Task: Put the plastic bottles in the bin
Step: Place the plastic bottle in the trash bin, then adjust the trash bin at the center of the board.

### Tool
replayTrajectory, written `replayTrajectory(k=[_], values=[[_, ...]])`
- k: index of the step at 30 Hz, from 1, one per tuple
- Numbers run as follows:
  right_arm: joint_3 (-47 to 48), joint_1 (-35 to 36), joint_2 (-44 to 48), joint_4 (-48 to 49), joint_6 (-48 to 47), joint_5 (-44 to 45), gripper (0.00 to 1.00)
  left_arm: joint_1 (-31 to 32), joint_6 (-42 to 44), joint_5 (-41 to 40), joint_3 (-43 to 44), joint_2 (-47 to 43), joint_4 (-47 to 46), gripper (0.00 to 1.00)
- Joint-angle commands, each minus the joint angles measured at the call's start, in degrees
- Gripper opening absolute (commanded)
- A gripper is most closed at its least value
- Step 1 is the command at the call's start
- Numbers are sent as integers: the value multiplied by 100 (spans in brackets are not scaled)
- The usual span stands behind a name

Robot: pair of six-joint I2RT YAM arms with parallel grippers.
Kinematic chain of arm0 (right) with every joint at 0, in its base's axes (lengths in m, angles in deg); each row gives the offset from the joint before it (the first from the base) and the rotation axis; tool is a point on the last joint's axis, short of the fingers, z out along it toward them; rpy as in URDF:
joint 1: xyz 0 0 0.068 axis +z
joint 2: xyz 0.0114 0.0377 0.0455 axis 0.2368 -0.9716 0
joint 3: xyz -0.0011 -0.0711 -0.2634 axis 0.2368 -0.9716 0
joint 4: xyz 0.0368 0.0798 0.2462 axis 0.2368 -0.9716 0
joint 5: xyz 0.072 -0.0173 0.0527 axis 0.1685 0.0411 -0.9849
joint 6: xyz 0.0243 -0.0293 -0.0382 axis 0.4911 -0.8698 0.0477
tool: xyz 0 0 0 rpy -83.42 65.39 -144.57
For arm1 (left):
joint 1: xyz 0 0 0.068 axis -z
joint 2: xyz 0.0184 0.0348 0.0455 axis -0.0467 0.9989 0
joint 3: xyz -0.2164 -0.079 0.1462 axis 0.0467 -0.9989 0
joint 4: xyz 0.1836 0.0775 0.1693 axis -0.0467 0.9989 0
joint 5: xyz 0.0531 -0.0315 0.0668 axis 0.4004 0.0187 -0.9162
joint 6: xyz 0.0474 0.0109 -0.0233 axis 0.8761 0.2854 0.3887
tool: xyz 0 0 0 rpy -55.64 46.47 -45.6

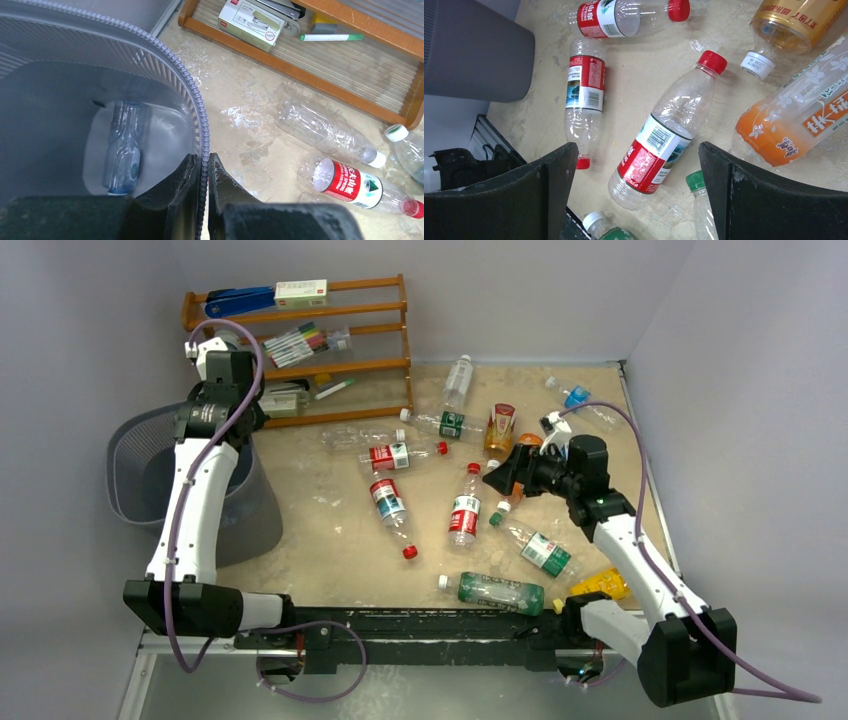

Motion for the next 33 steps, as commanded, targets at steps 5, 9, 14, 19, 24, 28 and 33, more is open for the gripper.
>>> replayTrajectory(k=[5, 9, 14, 19, 24, 28, 33], values=[[-4, 45, -54, 305, 6, -65, 93, 44, -246, 446, 410, 18, -324, 3], [13, 43, -128, 335, 6, -71, 93, 52, -127, 654, 382, 75, -520, 3], [76, 46, -194, 345, 18, -49, 93, 124, -37, 948, 308, 143, -795, 4], [179, 45, -245, 296, 9, -24, 93, 158, 27, 794, 644, 95, -617, 53], [251, 44, -286, 260, -2, -12, 94, 158, -56, 735, 1301, 66, -232, 64], [365, 46, -291, 124, -45, 59, 95, 257, -70, 1188, 1787, 172, -3, 67], [486, 46, -198, -40, -50, 177, 96, 1074, 46, 1101, 2135, 389, 96, 68]])
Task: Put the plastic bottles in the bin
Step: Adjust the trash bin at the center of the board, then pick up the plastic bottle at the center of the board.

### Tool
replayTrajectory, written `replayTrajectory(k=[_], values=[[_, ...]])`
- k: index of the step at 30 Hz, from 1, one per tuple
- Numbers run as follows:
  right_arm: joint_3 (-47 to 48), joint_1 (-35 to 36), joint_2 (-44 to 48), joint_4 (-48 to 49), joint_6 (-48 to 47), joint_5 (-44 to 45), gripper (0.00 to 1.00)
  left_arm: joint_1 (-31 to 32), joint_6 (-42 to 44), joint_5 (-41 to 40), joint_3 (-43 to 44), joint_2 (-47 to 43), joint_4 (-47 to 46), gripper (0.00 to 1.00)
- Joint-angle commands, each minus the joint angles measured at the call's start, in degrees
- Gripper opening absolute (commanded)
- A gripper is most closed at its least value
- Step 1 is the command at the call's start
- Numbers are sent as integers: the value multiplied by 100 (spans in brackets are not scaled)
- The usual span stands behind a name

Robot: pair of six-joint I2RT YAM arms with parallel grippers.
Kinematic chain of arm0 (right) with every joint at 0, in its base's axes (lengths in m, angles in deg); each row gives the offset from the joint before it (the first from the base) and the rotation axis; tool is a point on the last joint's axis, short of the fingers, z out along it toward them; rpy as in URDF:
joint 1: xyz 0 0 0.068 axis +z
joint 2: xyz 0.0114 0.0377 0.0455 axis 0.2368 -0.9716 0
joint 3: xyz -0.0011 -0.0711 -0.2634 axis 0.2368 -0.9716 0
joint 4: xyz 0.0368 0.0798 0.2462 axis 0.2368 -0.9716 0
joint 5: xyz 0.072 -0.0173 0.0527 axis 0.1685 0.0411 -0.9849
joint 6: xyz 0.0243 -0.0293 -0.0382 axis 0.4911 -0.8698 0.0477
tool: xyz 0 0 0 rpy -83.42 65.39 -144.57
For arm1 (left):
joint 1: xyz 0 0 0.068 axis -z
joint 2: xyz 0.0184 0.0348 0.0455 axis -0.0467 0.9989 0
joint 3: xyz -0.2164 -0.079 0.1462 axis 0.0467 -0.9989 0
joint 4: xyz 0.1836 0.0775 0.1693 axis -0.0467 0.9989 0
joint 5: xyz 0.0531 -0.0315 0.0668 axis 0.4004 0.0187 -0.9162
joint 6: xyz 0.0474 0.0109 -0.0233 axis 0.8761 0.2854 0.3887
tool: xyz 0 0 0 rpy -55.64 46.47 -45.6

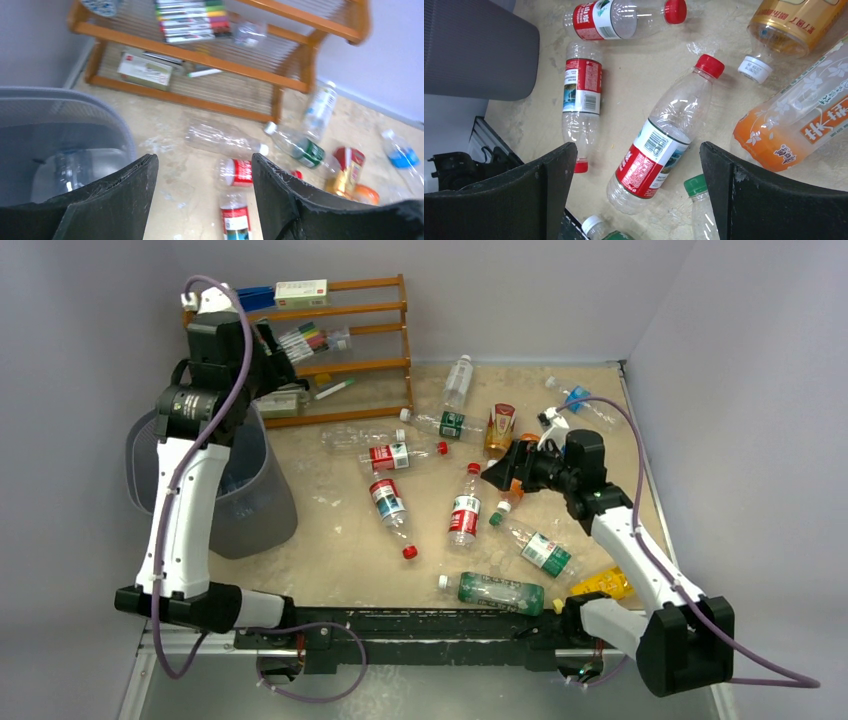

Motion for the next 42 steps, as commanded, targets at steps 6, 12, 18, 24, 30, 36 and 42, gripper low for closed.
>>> replayTrajectory(k=[6, 12, 18, 24, 30, 36, 42], values=[[278, 19, 260, -110, 111, 245, 96, 1747, 156, -16, 135, 403, 7, 71], [113, 20, 533, -267, 154, 388, 96, 2602, -533, -549, -878, 249, 56, 74], [-85, 20, 623, -227, 211, 401, 96, 3186, -1368, -762, -2394, -165, -569, 75], [-202, 20, 683, -174, 250, 412, 97, 3671, -1963, -1165, -3279, 33, -1121, 75], [-297, 20, 924, -217, 323, 451, 97, 3686, -2431, -1054, -4143, 278, -2019, 77], [-422, 18, 1197, -320, 369, 485, 98, 3681, -2778, -906, -4649, 697, -2689, 77], [-524, 20, 1383, -399, 410, 495, 98, 3709, -2902, -863, -4797, 1137, -3002, 77]])
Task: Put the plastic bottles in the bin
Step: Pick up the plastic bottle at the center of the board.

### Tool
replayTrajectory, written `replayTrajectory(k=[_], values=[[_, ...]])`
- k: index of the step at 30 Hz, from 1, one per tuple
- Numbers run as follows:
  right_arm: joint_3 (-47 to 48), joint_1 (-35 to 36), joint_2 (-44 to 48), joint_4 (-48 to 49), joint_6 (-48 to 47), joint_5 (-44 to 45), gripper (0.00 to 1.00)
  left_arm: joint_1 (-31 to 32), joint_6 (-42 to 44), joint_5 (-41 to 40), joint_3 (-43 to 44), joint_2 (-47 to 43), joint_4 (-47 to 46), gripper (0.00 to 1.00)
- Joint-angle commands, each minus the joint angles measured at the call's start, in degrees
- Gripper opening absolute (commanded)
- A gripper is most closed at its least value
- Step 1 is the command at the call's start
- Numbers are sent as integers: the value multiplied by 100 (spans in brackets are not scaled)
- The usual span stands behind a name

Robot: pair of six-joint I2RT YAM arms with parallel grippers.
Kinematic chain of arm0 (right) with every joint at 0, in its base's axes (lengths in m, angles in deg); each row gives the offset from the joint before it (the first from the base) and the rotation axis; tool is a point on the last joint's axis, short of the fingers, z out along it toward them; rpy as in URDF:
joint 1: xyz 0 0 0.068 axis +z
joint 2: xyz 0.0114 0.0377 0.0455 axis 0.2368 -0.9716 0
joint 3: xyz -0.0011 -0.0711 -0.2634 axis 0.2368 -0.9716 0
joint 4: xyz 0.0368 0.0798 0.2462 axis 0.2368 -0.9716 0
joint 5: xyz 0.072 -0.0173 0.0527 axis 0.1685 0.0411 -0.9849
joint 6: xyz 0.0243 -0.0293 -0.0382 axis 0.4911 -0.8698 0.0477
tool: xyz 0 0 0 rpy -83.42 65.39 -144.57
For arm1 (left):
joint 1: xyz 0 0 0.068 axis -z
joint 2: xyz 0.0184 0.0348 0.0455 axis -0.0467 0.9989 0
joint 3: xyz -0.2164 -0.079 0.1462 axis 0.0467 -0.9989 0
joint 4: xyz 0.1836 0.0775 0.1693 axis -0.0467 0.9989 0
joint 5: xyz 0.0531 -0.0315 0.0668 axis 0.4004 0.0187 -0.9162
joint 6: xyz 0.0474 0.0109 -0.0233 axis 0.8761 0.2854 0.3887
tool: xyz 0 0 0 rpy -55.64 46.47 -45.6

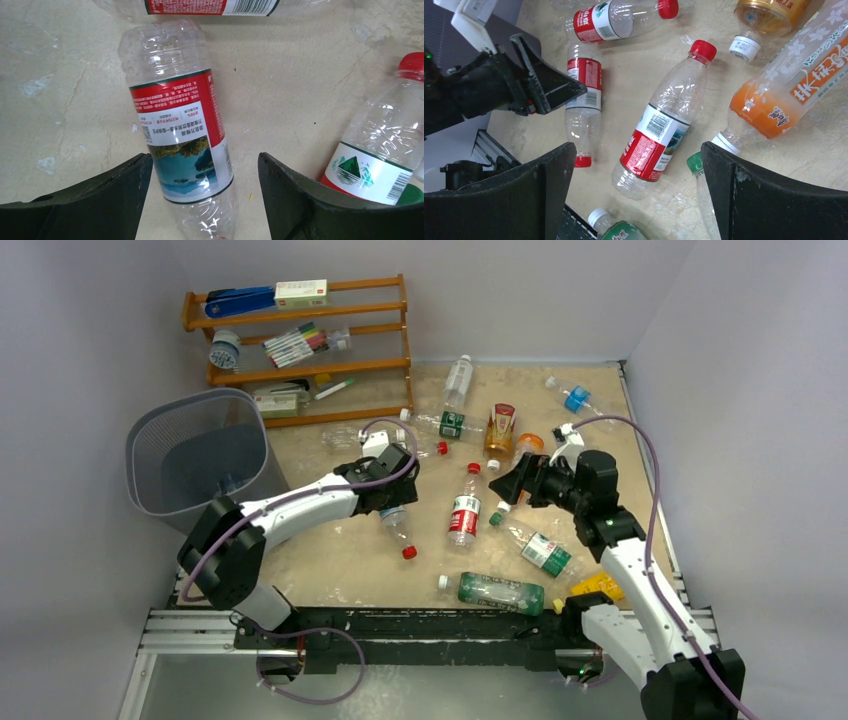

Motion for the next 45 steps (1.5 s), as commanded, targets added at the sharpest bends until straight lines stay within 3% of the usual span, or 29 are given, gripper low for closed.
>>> replayTrajectory(k=[1, 9, 15, 18, 24, 28, 34, 40, 45], values=[[-48, 20, 167, -71, 83, 76, 98, 11, -242, -31, -80, 191, -618, 77], [-122, 20, 244, -57, 128, 61, 98, 14, -222, -24, -337, 509, -866, 74], [-32, 20, 219, -167, 141, 78, 98, 16, -92, -9, -358, 506, -833, 58], [66, 20, 128, -217, 179, 54, 98, 21, -6, 12, -197, 456, -565, 52], [913, 20, -509, -800, 289, -139, 98, 25, 15, -12, 455, 62, 416, 51], [1509, 20, -1015, -1198, 419, -271, 98, 26, 71, -68, 1247, -112, 1207, 51], [2361, 20, -1526, -1690, 287, -330, 98, 26, 435, -451, 3198, -4, 2628, 52], [2029, 16, -1475, -667, 351, -769, 98, -4, 1043, -1339, 4710, -296, 3439, 53], [2077, 20, -1724, -673, 146, -863, 98, -621, 1306, -1677, 5966, -254, 4288, 53]])
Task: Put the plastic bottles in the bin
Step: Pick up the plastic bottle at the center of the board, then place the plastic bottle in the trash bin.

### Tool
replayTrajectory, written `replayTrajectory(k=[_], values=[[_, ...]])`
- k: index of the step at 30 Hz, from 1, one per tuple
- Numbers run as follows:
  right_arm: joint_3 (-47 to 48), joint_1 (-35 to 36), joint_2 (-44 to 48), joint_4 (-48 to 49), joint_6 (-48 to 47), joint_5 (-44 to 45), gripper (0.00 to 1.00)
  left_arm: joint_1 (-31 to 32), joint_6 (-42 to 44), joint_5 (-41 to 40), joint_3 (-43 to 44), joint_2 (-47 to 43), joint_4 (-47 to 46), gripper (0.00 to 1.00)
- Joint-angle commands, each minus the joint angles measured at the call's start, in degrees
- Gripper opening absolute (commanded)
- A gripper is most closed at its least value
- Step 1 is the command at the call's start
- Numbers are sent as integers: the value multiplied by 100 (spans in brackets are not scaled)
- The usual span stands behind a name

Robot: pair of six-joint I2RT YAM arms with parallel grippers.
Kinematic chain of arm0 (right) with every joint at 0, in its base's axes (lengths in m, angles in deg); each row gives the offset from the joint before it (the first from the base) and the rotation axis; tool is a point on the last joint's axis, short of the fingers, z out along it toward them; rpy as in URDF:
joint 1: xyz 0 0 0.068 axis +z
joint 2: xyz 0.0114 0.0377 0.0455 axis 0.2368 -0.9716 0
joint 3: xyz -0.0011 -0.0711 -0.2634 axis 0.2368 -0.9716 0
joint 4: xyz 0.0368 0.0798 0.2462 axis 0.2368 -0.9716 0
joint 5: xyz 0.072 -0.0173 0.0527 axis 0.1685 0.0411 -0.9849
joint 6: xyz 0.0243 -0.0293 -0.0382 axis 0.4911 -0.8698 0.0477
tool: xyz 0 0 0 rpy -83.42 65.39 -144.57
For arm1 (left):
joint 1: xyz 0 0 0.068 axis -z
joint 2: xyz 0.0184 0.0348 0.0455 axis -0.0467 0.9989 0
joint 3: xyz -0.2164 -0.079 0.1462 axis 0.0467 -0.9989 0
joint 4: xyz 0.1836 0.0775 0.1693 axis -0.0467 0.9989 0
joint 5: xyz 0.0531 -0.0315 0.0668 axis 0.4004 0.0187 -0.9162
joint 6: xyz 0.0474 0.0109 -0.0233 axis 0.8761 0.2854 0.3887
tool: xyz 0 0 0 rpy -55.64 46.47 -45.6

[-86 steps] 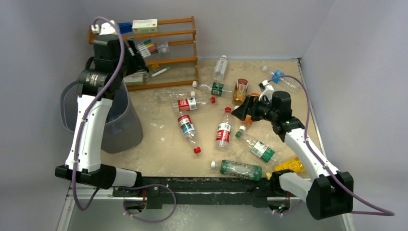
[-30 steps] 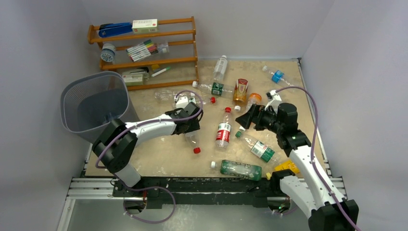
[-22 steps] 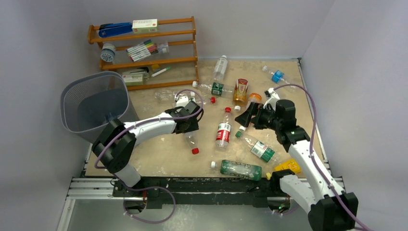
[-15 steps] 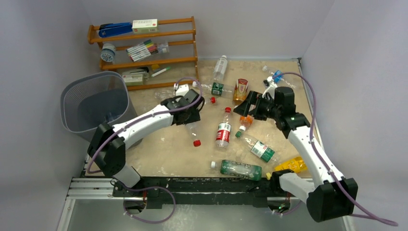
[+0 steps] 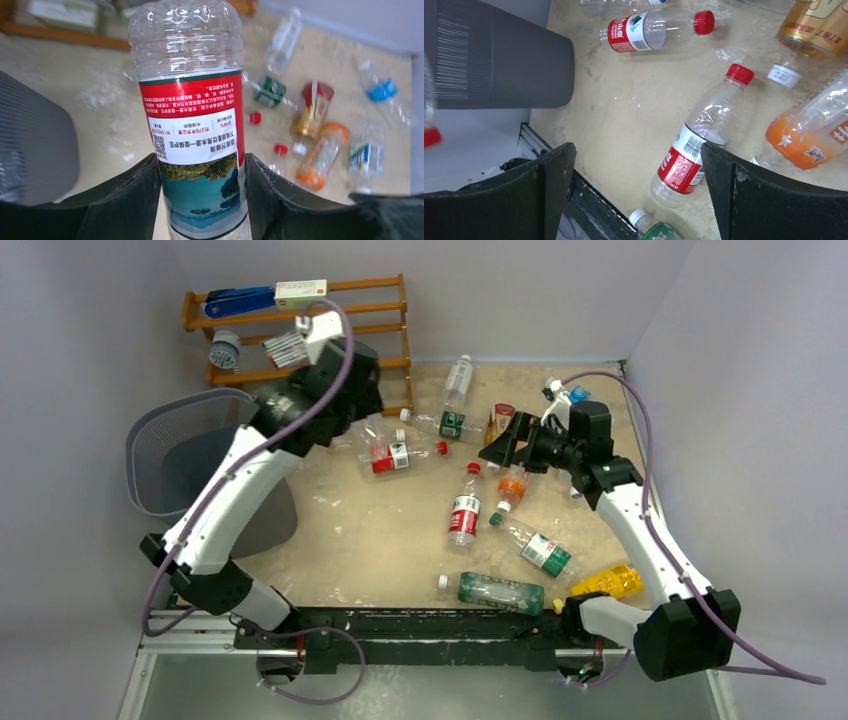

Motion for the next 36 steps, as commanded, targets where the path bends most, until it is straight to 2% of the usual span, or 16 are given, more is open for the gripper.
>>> replayTrajectory(k=[1, 9, 16, 24, 29, 36], values=[[39, 20, -124, 331, -166, -392, 98, -688, 481, -609, 990, -214, 949, 53], [-37, 23, 143, -11, -424, -591, 98, -1591, 618, -1483, 1838, -220, 1404, 57], [-527, 21, 688, -42, -368, -746, 98, -2466, 615, -1660, 1549, -392, 1472, 59], [-783, 20, 804, 63, -320, -906, 98, -3326, 770, -1724, 1465, -509, 1468, 61], [-781, 20, 756, 111, -291, -969, 98, -3567, 753, -1871, 1014, -703, 1496, 63], [-688, 20, 761, 45, -343, -948, 98, -3726, 569, -2186, -222, -1168, 1237, 69]])
